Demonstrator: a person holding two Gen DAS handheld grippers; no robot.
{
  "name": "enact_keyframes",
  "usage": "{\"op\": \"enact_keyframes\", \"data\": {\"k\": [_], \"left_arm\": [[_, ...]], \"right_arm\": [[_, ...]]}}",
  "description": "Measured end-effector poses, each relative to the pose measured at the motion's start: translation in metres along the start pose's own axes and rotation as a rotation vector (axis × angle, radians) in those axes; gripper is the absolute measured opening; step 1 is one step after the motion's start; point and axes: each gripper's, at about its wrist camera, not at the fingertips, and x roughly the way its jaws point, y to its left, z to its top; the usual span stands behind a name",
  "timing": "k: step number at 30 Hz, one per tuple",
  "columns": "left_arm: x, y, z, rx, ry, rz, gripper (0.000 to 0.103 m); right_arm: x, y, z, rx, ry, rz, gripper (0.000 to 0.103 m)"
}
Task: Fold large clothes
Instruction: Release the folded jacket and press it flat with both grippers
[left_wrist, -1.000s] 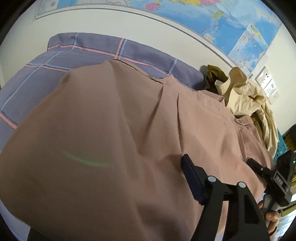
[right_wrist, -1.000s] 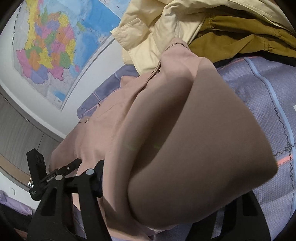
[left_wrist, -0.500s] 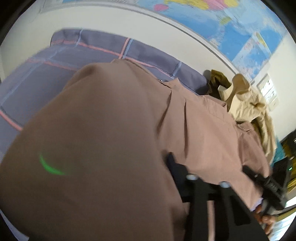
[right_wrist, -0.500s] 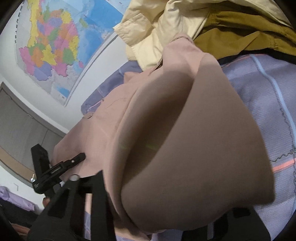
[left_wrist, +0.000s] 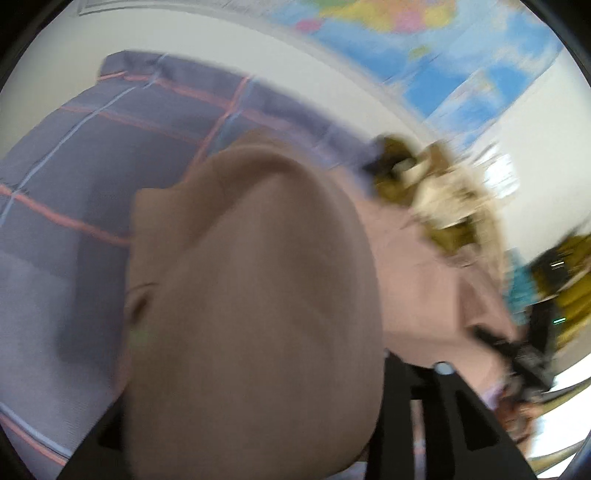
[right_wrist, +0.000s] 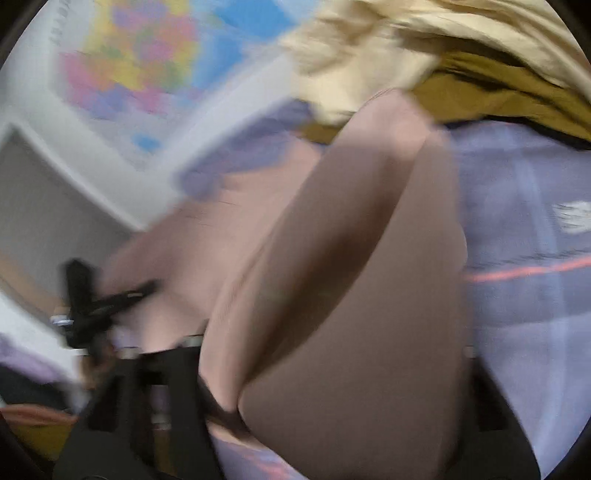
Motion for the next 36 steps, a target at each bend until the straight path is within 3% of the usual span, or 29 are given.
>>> {"op": "enact_keyframes", "data": {"k": [2,5,7,8,10,11,13,15,17,19,20,21,26,28,31,34,36], "left_arm": [[0.002,0.011,-0.001,-0.014,0.018,0.014,0.046],[-0.029,0.015,-0.002,0.030,-0.059,0.067,0.060],[-0.057,0.014,-0.003,0.085,-0.141,0.068,0.061],[-0.073,0.013,-0.003,0.103,-0.198,0.094,0.072],[-0.093,0.004,0.000,0.170,-0.308,0.196,0.083],[-0.097,-0.002,0.003,0.209,-0.333,0.219,0.083],[-0.092,-0.014,0.012,0.246,-0.325,0.211,0.083],[-0.073,-0.027,0.020,0.322,-0.273,0.185,0.083],[-0.039,-0.042,0.024,0.378,-0.170,0.191,0.083],[-0.010,-0.043,0.027,0.378,-0.087,0.223,0.075],[0.005,-0.042,0.031,0.362,-0.050,0.250,0.060],[0.015,-0.038,0.036,0.341,-0.031,0.268,0.052],[0.027,-0.025,0.063,0.257,-0.043,0.248,0.011],[0.023,-0.027,0.077,0.250,-0.083,0.252,0.005],[0.018,-0.026,0.093,0.218,-0.134,0.248,0.005],[0.029,-0.021,0.099,0.209,-0.115,0.268,0.005],[0.043,-0.019,0.095,0.232,-0.082,0.288,0.011]], "right_arm": [[-0.012,-0.013,-0.002,0.039,-0.010,-0.002,0.070],[-0.049,-0.022,-0.005,0.040,-0.091,-0.077,0.081],[-0.075,-0.018,-0.004,0.001,-0.166,-0.145,0.084],[-0.082,-0.012,-0.002,-0.040,-0.191,-0.168,0.084],[-0.080,0.003,0.002,-0.136,-0.214,-0.190,0.084],[-0.075,0.009,0.004,-0.176,-0.213,-0.197,0.084],[-0.051,0.027,0.009,-0.268,-0.184,-0.228,0.082],[-0.020,0.040,0.011,-0.348,-0.123,-0.242,0.067],[0.002,0.044,0.012,-0.390,-0.088,-0.281,0.055],[0.016,0.043,0.016,-0.410,-0.083,-0.318,0.034],[0.017,0.041,0.019,-0.396,-0.092,-0.306,0.012],[0.014,0.040,0.022,-0.383,-0.103,-0.290,0.004],[-0.007,0.050,0.047,-0.365,-0.218,-0.218,0.003],[-0.011,0.052,0.058,-0.349,-0.264,-0.208,0.002],[0.000,0.047,0.074,-0.320,-0.276,-0.224,0.002],[0.035,0.031,0.077,-0.293,-0.138,-0.244,0.003],[0.045,0.020,0.072,-0.273,-0.080,-0.259,0.010]]}}
